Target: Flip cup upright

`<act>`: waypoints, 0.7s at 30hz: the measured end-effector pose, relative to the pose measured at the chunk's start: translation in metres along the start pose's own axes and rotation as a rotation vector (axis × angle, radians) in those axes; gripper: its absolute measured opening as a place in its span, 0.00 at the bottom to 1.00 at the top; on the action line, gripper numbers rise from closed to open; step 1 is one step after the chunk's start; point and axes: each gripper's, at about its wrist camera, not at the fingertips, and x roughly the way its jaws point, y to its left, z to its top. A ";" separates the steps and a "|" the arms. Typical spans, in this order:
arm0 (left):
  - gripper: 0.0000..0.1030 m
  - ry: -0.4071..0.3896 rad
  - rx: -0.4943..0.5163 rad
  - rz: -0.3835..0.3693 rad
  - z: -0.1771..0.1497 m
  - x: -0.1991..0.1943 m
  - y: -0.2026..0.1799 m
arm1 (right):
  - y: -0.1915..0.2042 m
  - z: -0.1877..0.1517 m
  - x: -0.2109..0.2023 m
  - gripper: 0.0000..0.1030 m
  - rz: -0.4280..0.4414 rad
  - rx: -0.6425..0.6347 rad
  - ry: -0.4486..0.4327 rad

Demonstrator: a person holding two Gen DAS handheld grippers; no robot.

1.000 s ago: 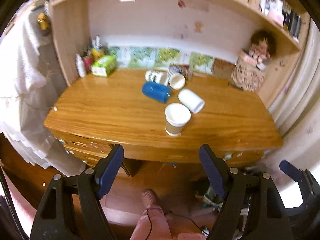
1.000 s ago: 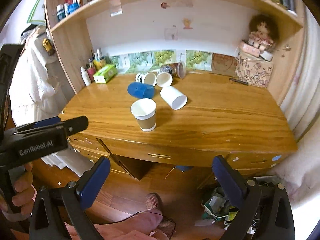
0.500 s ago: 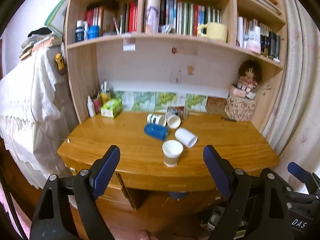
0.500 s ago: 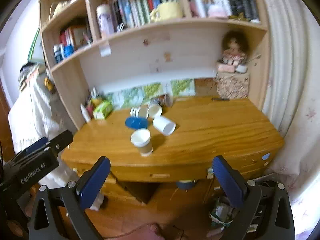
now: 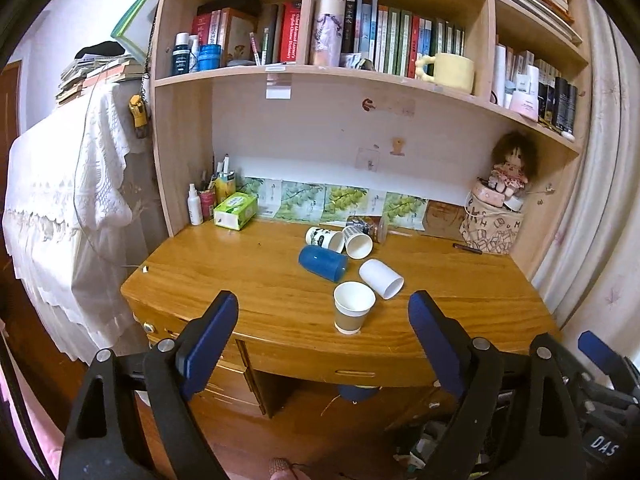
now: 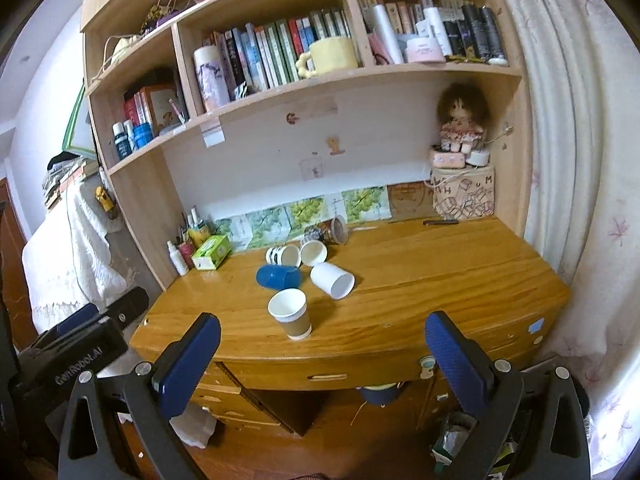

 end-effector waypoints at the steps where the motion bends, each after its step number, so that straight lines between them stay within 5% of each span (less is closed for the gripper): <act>1: 0.88 -0.003 -0.001 0.002 0.000 0.000 0.000 | 0.001 -0.001 0.002 0.99 -0.001 -0.003 0.008; 7: 0.98 -0.021 -0.004 0.013 0.002 0.000 -0.003 | 0.002 -0.001 0.005 0.99 0.009 -0.023 0.020; 21: 0.99 -0.033 0.047 0.031 0.007 0.004 -0.016 | -0.010 0.004 0.013 0.99 0.017 0.009 0.027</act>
